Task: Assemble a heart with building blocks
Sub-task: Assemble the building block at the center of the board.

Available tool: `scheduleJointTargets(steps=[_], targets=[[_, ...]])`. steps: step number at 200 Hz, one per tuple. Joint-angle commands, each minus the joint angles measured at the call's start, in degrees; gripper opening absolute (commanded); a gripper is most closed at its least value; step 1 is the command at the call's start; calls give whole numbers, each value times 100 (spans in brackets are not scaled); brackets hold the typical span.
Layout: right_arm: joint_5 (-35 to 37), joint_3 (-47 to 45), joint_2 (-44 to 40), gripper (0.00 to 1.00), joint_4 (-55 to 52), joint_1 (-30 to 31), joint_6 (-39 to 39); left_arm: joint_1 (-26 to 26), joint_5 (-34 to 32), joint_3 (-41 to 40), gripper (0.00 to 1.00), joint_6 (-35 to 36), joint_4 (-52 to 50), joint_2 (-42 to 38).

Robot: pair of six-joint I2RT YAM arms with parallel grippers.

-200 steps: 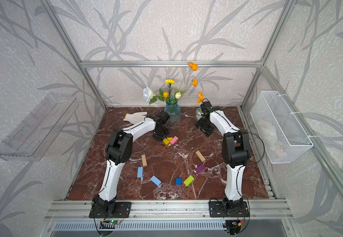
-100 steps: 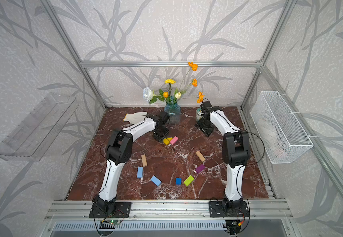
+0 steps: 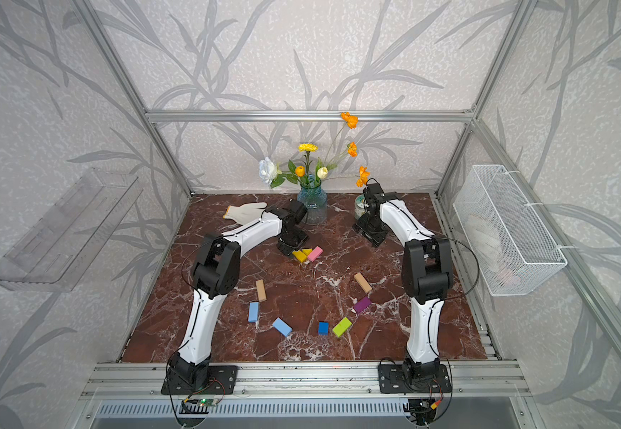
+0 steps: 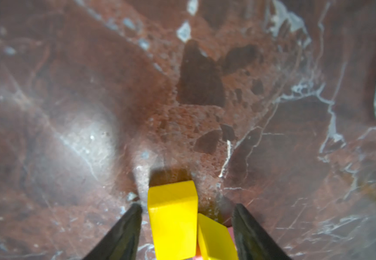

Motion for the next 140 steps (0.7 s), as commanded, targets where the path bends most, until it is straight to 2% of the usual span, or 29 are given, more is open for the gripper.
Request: scheduleJointTargets(steps=[1, 45, 65, 85, 114, 125, 140], targets=[[108, -7, -101, 77, -75, -23, -71, -28, -113, 72, 75, 79, -380, 232], [219, -17, -210, 79, -151, -13, -289, -4, -291, 39, 84, 237, -407, -20], [270, 30, -333, 79, -162, 28, -964, 82, -453, 21, 86, 482, -363, -349], [456, 66, -576, 78, -554, 80, -1740, 269, -852, -47, 87, 1173, -604, -964], [611, -783, -1349, 75, -637, 307, -2665, 435, -1608, -694, 88, 2714, -1019, -2208], [702, -1112, -1580, 74, -686, 432, -2870, 443, -1674, -1063, 87, 3187, -1143, -2628], [624, -1575, -1821, 72, -665, 619, -3079, 422, -1556, -1725, 86, 3475, -1161, -3160]])
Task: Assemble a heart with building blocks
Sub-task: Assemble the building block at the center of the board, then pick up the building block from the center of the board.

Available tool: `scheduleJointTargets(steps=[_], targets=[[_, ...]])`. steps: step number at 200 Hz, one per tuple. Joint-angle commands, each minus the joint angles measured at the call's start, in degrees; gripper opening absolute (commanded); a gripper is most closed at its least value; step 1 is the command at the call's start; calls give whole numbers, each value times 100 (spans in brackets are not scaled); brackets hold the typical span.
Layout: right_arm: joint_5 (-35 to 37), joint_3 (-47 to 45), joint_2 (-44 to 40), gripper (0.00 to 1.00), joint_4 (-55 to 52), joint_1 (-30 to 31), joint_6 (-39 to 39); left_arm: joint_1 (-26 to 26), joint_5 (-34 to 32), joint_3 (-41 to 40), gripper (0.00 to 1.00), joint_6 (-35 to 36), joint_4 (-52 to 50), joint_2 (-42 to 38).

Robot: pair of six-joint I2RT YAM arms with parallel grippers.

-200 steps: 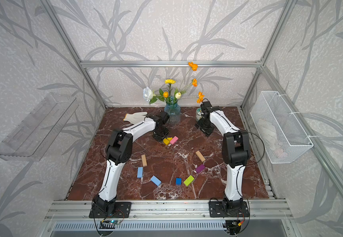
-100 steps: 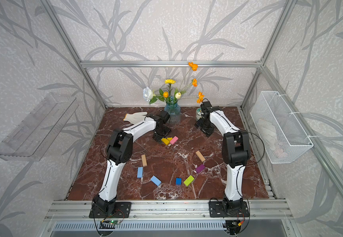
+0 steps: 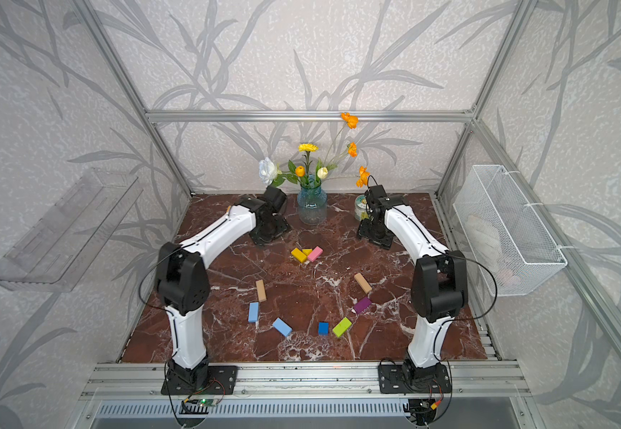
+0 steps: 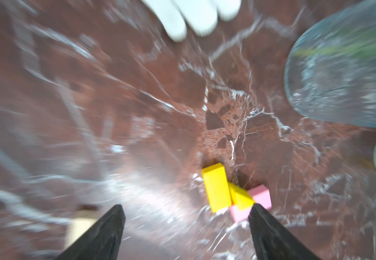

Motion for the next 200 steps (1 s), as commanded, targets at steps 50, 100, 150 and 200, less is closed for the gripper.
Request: scheduleJointTargets(steps=[50, 100, 150, 200], targets=[[-395, -1774, -433, 71, 266, 754, -1123, -57, 149, -2668, 82, 1017, 193, -1813], [141, -2181, -575, 70, 581, 859, -1415, -43, 152, -3184, 80, 1121, 493, -2020], [344, -1966, 209, 66, 818, 773, -1840, -46, 365, -3356, 78, 1117, 594, -1971], [177, -2016, 631, 55, 1039, 619, -2090, -54, 352, -3545, 77, 1099, 656, -2018]])
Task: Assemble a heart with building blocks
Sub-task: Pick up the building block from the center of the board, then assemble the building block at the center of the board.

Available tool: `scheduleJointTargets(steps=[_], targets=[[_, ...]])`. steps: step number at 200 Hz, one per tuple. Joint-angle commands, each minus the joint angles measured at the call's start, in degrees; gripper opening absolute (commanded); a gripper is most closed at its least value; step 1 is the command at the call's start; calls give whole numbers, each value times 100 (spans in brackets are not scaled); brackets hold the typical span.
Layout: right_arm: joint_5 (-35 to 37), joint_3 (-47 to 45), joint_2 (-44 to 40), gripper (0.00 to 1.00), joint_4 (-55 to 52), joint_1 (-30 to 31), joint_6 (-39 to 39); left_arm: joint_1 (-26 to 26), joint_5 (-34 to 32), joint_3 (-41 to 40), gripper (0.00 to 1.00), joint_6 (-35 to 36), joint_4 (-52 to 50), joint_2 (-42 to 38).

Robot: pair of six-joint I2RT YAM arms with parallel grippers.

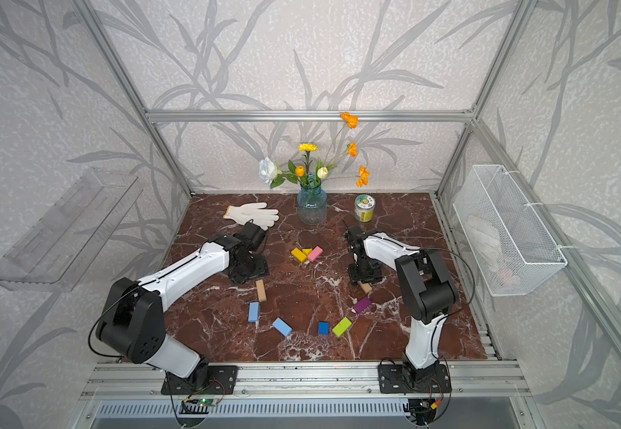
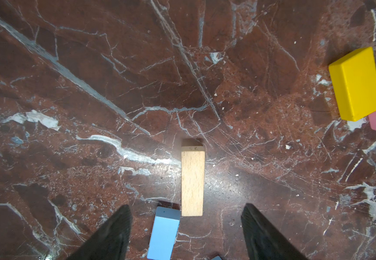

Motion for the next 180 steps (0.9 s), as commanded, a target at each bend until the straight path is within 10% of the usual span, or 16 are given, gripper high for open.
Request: scheduleJointTargets(steps=[1, 68, 180], targets=[[11, 31, 112, 55, 146, -122, -202, -2, 22, -115, 78, 30, 29, -150], [273, 562, 163, 8, 77, -116, -1050, -50, 196, -151, 76, 175, 33, 196], [684, 1260, 30, 0, 821, 428, -3284, -175, 360, -598, 66, -93, 640, 816]])
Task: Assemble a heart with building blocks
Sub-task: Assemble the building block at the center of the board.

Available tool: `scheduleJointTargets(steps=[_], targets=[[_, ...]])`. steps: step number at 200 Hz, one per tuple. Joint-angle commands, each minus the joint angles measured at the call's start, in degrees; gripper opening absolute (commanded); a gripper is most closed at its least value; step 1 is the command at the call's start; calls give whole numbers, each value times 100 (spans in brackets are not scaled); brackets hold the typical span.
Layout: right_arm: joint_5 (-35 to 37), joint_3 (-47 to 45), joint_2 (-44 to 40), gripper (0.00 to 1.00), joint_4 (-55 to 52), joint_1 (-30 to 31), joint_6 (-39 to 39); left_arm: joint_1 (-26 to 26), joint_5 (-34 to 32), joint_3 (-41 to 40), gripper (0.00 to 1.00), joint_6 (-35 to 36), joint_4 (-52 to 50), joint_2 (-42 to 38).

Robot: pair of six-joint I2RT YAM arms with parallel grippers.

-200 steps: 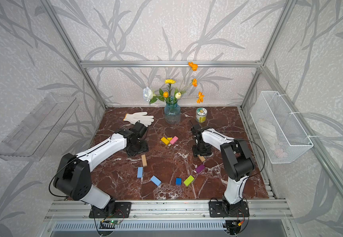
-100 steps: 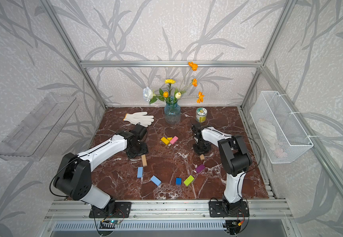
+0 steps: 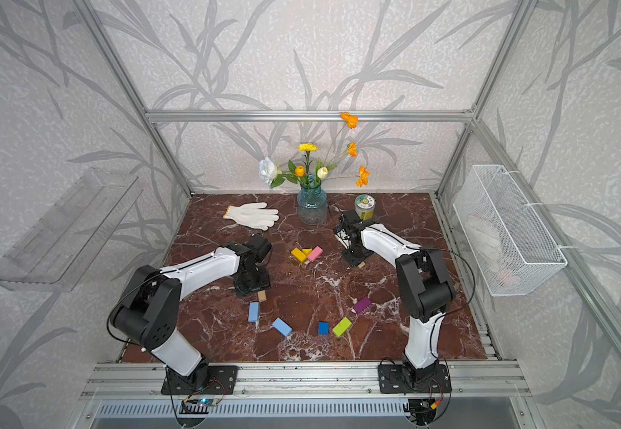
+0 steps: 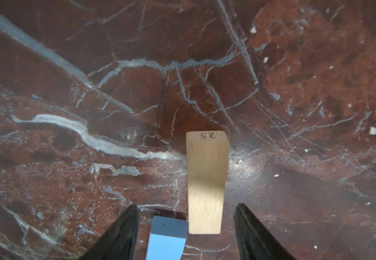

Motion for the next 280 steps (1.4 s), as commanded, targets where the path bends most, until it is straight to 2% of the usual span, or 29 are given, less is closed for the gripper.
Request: scheduleJointTargets(steps=[1, 29, 70, 91, 140, 197, 228, 280], targets=[[117, 328, -14, 0, 78, 158, -327, -42, -22, -56, 66, -84, 236, 189], [66, 445, 78, 0, 85, 192, -346, -58, -15, 127, 60, -68, 254, 505], [62, 347, 168, 0, 214, 211, -547, -121, -161, 186, 35, 53, 222, 794], [-226, 172, 147, 0, 348, 221, -924, -134, -301, 210, 28, 199, 183, 805], [-918, 191, 274, 0, 289, 311, -1535, -138, -705, 610, 26, 1271, 91, 777], [-1168, 805, 800, 0, -257, 383, -1777, -136, -482, 1529, 25, 2615, 71, 1121], [-1376, 920, 937, 0, -345, 376, -1727, -137, -257, 2110, 26, 3034, -42, 1529], [-1262, 1073, 1081, 0, -434, 379, -1773, -138, -127, 2781, 25, 3502, -394, 2111]])
